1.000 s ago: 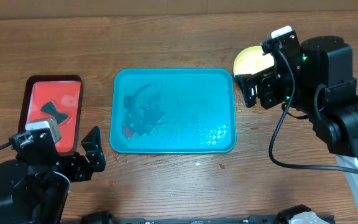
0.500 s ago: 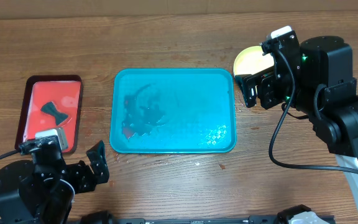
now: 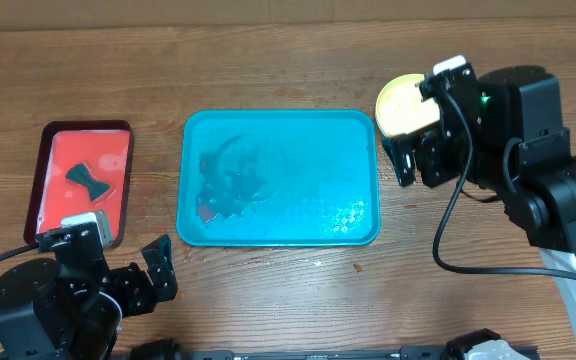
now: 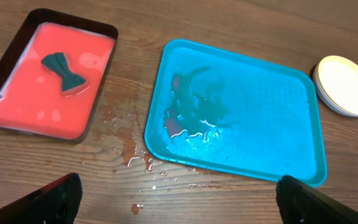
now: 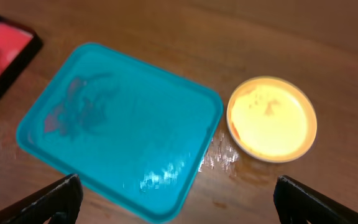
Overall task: Clean dirty plates on tray and stack at the side
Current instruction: 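Open the right gripper and withdraw it from the stacked plates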
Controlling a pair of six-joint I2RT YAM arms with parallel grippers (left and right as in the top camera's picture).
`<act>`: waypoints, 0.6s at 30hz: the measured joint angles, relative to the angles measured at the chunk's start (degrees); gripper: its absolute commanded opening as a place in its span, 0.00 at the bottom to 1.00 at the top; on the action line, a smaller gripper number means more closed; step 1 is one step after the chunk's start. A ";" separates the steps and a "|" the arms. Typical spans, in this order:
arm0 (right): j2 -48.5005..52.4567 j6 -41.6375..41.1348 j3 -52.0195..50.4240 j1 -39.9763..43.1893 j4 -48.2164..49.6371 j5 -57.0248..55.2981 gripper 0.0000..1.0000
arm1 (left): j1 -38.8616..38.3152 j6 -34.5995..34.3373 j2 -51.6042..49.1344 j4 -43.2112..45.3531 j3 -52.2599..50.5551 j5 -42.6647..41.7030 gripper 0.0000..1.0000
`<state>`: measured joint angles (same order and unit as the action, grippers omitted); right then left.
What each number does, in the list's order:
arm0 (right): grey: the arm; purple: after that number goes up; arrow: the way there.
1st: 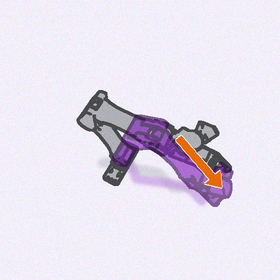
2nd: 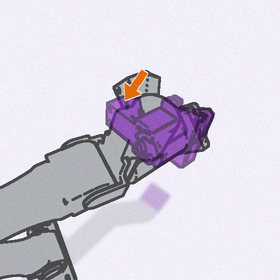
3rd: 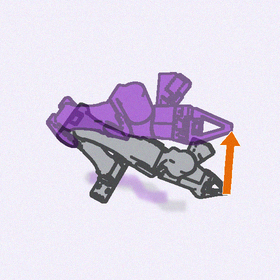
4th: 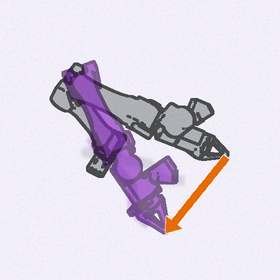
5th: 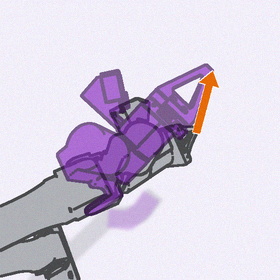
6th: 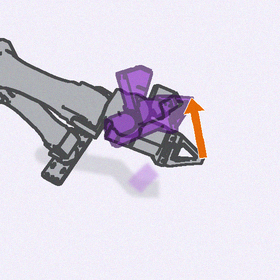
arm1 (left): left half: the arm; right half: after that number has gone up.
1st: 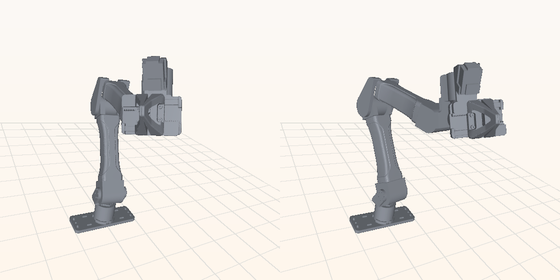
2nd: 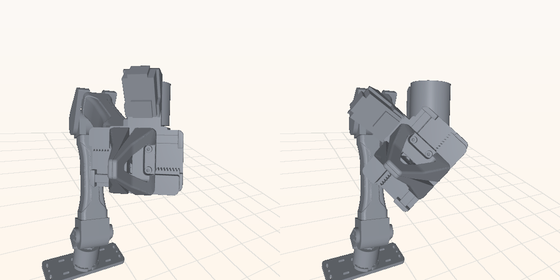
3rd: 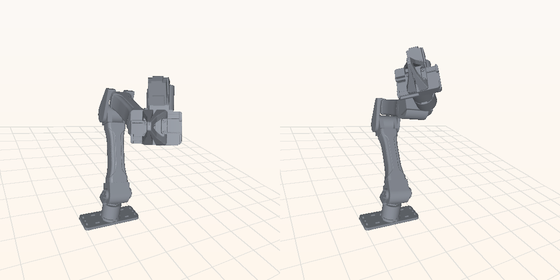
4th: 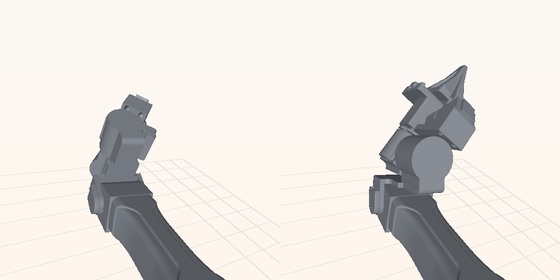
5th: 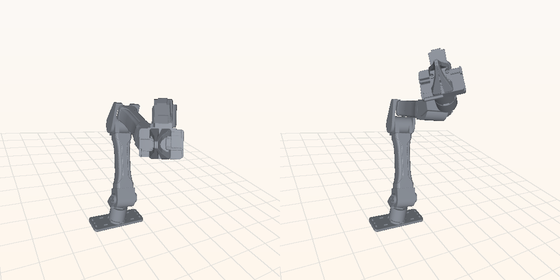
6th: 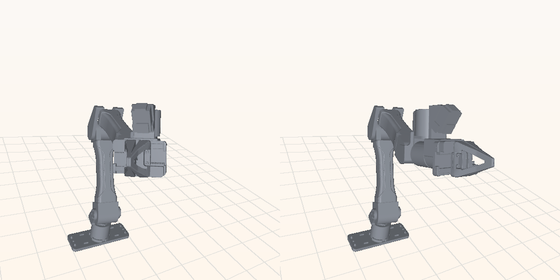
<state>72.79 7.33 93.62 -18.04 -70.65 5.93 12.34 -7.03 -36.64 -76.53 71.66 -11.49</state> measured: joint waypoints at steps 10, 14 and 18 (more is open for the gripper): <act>-11.85 0.11 -13.40 2.23 9.70 0.70 1.00 | 0.00 0.00 -0.02 -0.11 -0.04 0.00 1.00; -24.39 0.20 -29.59 6.27 22.14 2.01 1.00 | 0.00 0.00 -0.02 -0.17 -0.07 0.02 1.00; -34.71 0.22 -44.96 8.70 33.51 4.13 1.00 | 0.00 0.00 -0.02 -0.22 -0.07 0.04 1.00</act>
<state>38.09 7.55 48.66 -9.34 -37.15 10.07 12.34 -7.03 -36.67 -76.75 71.59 -11.44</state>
